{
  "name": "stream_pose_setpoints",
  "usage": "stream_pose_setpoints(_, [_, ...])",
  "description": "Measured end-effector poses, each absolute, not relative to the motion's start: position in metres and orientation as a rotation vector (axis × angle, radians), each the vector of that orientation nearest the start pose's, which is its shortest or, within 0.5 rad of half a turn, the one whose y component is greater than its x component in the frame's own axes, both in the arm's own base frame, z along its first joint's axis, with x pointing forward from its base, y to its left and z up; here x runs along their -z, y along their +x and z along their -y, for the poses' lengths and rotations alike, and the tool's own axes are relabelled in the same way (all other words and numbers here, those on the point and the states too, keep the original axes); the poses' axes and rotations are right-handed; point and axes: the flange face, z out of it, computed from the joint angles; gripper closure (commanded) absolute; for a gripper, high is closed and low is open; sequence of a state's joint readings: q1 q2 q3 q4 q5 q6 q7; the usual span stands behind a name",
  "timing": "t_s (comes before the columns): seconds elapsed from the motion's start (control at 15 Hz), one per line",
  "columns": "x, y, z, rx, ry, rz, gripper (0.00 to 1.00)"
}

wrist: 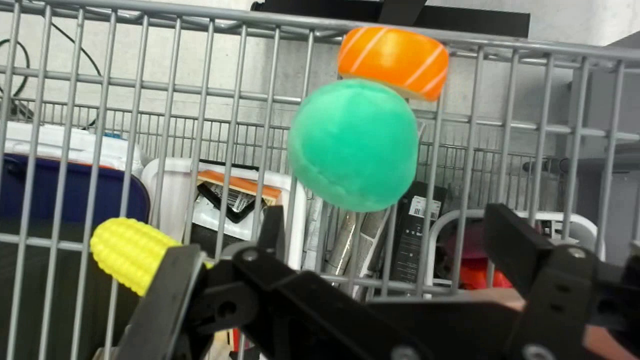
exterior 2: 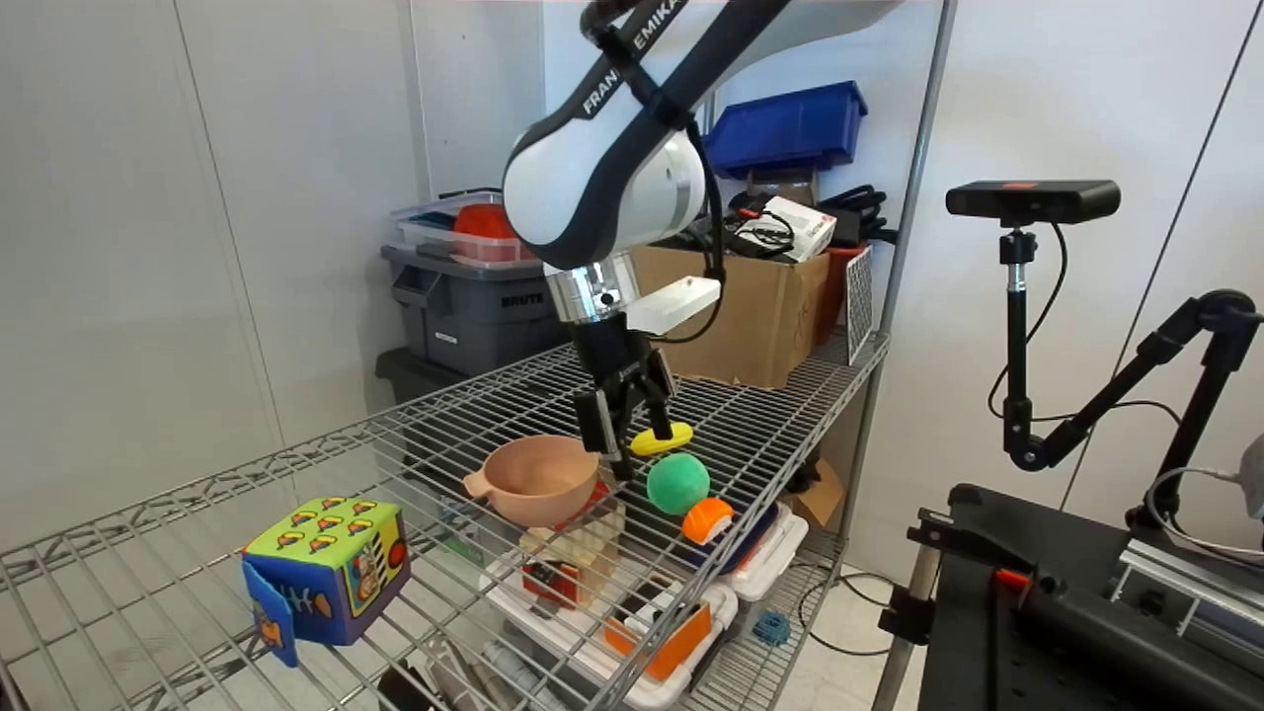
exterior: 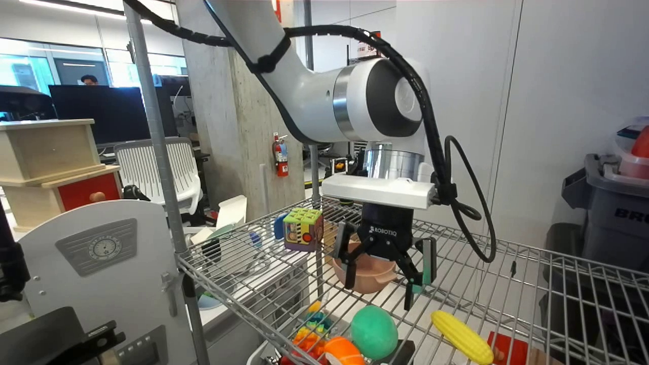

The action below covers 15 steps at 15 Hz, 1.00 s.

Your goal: Put the green plush toy in the pink pot

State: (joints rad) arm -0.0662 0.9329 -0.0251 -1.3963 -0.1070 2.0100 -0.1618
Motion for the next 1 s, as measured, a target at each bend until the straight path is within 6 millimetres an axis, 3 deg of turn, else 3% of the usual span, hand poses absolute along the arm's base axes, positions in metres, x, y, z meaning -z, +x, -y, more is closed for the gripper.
stream_pose_setpoints(0.33, [-0.119,0.699,0.071,-0.68,-3.147,0.088,0.0])
stream_pose_setpoints(0.73, [-0.102,0.686,0.106,-0.83,-3.163,-0.121,0.0])
stream_pose_setpoints(1.0, [-0.092,0.681,0.104,-0.915,-3.146,-0.147,0.0])
